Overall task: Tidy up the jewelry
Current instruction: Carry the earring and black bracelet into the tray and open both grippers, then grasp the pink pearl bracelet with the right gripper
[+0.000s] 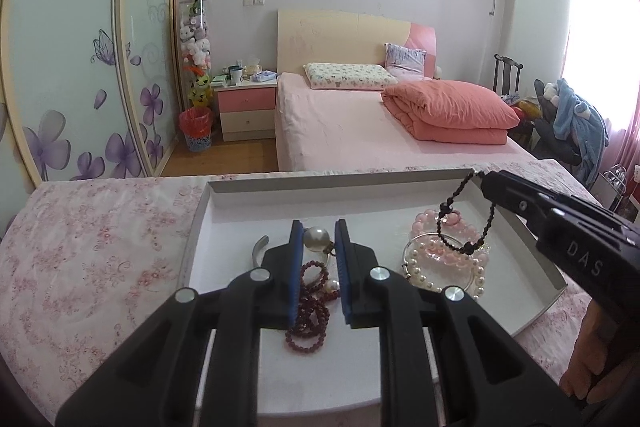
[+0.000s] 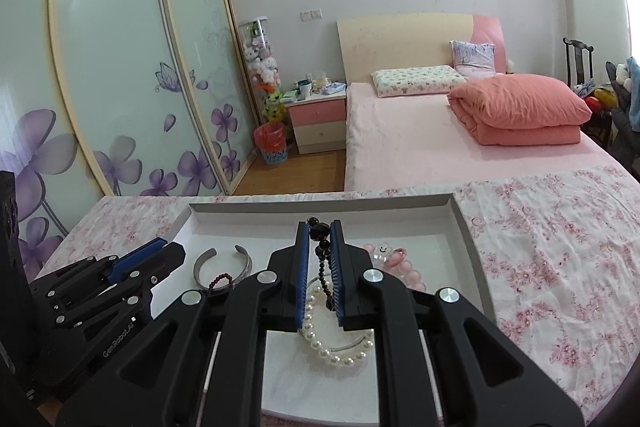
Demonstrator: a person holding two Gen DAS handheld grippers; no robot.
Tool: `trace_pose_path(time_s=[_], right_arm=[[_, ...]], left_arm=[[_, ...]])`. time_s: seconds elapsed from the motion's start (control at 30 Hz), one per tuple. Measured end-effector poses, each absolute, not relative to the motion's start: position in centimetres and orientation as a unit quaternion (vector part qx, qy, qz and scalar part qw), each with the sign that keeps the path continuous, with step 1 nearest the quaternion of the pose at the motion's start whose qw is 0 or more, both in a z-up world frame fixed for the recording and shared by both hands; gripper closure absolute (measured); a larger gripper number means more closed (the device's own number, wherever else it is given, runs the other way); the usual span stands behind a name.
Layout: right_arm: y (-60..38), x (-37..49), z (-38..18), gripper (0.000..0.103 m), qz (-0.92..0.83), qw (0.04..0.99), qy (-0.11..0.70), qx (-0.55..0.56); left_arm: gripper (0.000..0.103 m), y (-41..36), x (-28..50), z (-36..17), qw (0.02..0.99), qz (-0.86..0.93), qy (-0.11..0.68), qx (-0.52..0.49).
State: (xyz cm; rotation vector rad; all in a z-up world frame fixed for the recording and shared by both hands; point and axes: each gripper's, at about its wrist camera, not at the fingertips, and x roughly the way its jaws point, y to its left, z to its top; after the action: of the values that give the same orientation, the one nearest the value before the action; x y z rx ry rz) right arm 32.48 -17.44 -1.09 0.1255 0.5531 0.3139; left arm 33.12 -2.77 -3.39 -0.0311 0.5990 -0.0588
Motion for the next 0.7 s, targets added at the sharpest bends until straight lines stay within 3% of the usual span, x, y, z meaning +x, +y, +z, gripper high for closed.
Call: trace_pose_path(time_s=[0.07,0.13,0.57,0.7], right_arm=[[-17.3,32.5,-1.0,0.077,0.151,0.947,0.276,0.061],[-17.6,32.4,-1.0,0.072,0.15,0.948,0.274,0.063],[-18.4,30.6,-1.0,0.073,0.147,0.947,0.281,0.055],[-18.2,29.1,-1.4,0.073,0.159,0.942,0.294,0.041]], left_arm=[[0.077,-2.4,33.3,-3.5,0.954,-0.026,0.297,-0.024],[0.075,-1.8,33.4,-3.5,0.953,-0.025,0.299,-0.034],[0.072,1.3,31.6,-2.9,0.952,0.0,0.301,-0.061],[0.067,1.8,29.5,-2.9,0.953,0.004,0.296,-0.06]])
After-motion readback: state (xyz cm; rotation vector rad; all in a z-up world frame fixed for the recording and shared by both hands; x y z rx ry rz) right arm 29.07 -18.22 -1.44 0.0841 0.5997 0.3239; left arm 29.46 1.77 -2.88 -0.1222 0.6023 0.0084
